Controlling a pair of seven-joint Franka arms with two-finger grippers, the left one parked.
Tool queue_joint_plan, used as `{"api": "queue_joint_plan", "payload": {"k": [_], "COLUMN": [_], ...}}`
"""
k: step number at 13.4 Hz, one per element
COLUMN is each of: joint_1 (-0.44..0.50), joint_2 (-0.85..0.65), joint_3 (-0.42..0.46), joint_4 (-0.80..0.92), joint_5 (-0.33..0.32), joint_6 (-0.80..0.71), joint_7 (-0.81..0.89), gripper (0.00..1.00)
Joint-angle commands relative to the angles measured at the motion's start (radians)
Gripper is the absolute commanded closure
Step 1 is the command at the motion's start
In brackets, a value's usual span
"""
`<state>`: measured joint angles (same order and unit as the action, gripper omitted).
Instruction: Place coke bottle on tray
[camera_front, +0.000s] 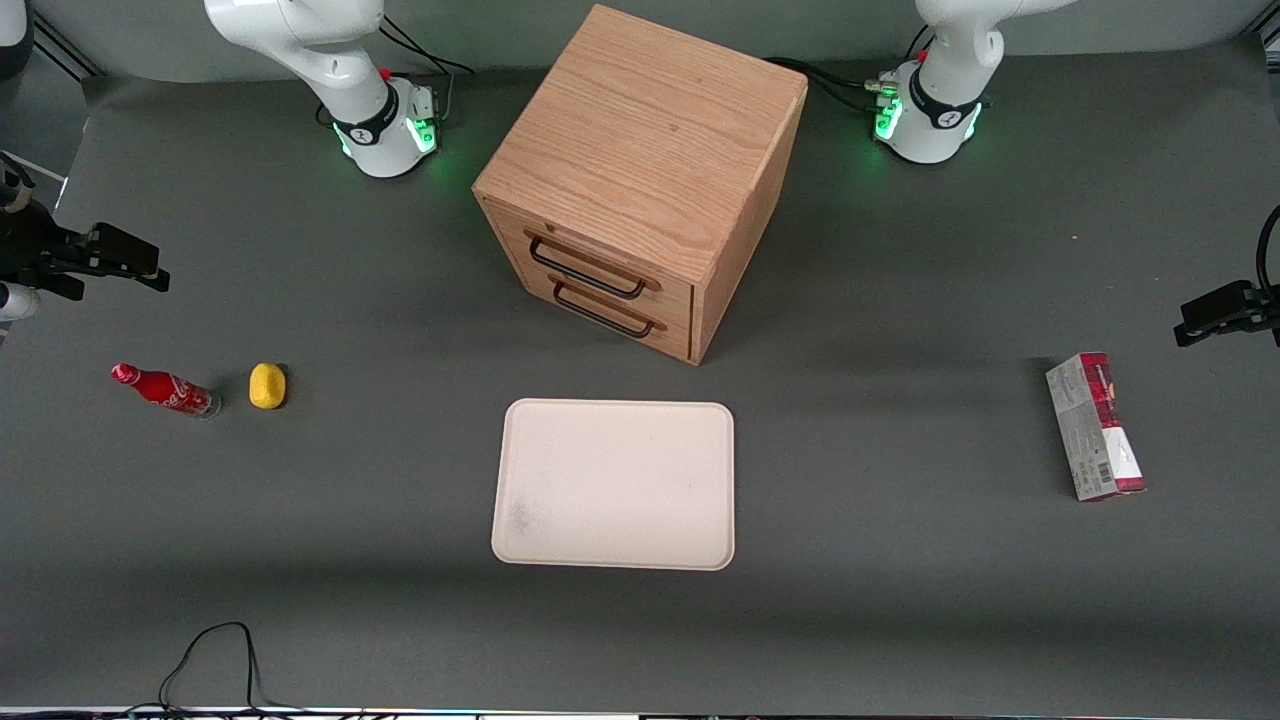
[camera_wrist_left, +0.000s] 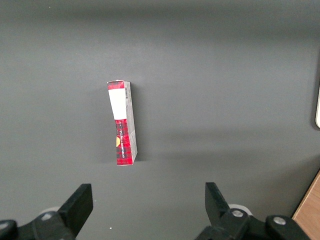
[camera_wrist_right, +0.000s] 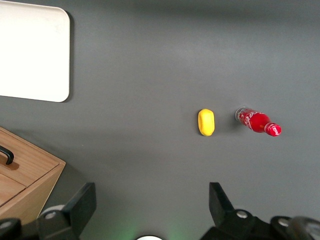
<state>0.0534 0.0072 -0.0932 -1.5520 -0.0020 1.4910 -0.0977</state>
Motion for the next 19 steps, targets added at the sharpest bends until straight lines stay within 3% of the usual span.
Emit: {"api": "queue_joint_plan", "payload": {"k": [1, 12, 15, 19], "joint_1": [0.005, -0.001, 0.000, -0.004], "joint_2": [0.011, 0.011, 0.004, 0.016], "joint_3": [-0.002, -0.003, -0.088, -0.259], "joint_4": [0.029, 0.021, 0.021, 0.026], "joint_5": [0.001, -0.009, -0.010, -0.010], "joint_6": [-0.027, -0.052, -0.054, -0.031], "joint_7": [0.022, 0.018, -0.010, -0.215], "gripper": [0.00, 0.00, 0.00, 0.00]}}
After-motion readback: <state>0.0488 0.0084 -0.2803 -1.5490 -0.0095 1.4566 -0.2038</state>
